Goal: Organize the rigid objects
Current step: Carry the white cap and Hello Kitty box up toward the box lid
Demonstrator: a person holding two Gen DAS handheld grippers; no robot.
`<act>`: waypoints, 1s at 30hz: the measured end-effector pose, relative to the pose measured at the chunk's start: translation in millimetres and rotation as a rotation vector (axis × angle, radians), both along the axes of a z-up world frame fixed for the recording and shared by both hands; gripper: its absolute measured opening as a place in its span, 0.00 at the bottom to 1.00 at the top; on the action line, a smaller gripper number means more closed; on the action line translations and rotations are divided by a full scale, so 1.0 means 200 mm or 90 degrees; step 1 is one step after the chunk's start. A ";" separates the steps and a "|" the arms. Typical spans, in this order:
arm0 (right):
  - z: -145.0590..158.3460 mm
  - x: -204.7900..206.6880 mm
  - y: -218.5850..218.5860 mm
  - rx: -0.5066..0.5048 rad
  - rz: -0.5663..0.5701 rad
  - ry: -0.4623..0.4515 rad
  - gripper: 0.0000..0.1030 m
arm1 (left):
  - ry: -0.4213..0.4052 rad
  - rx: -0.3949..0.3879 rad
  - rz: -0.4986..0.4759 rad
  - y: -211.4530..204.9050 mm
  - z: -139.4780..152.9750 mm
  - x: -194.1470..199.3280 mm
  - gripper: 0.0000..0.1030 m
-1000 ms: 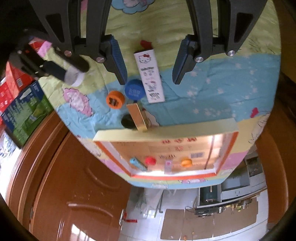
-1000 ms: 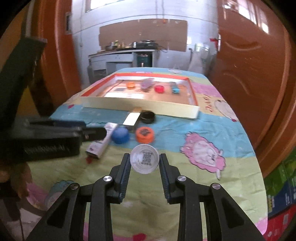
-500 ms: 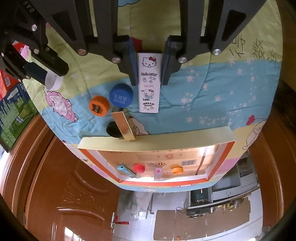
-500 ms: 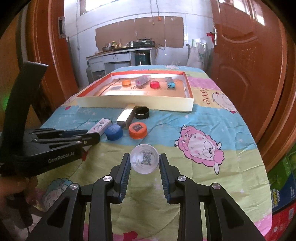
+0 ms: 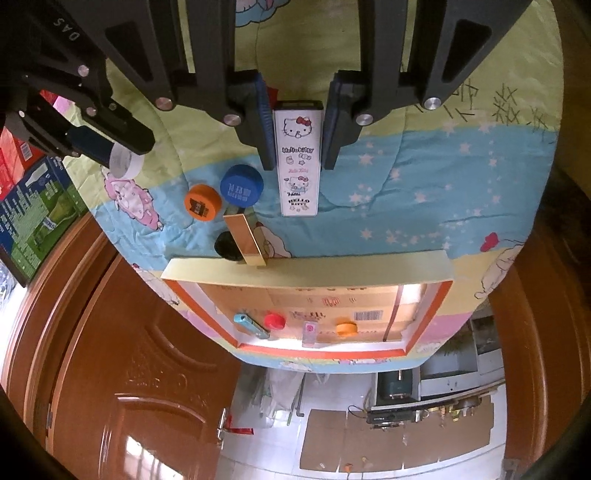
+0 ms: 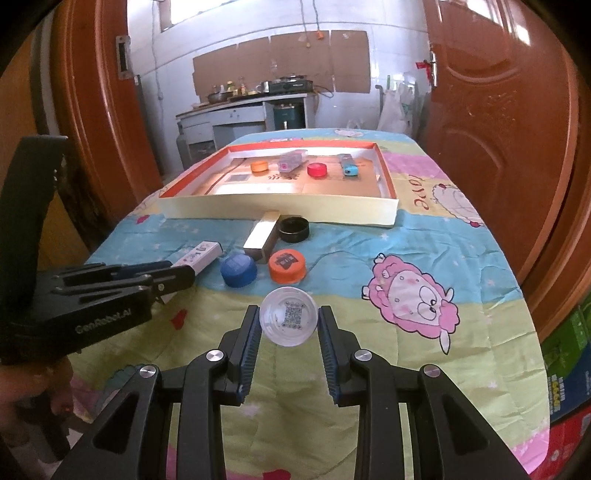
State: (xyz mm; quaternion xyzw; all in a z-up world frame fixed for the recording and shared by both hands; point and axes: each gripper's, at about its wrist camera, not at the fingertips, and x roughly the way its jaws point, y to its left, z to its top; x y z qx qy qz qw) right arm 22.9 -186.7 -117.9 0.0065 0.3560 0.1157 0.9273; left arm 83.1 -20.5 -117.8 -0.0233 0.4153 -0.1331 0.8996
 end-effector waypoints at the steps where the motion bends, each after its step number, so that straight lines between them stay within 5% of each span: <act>1: 0.00 0.00 0.00 -0.001 0.001 -0.001 0.31 | -0.003 -0.001 0.001 0.00 0.01 -0.01 0.24; 10: 0.00 0.02 0.02 -0.001 0.004 0.006 0.31 | 0.037 0.012 -0.006 0.00 -0.04 0.03 0.25; 30: -0.03 0.04 -0.02 0.020 0.002 0.017 0.31 | 0.036 0.078 -0.012 -0.10 -0.06 0.20 0.25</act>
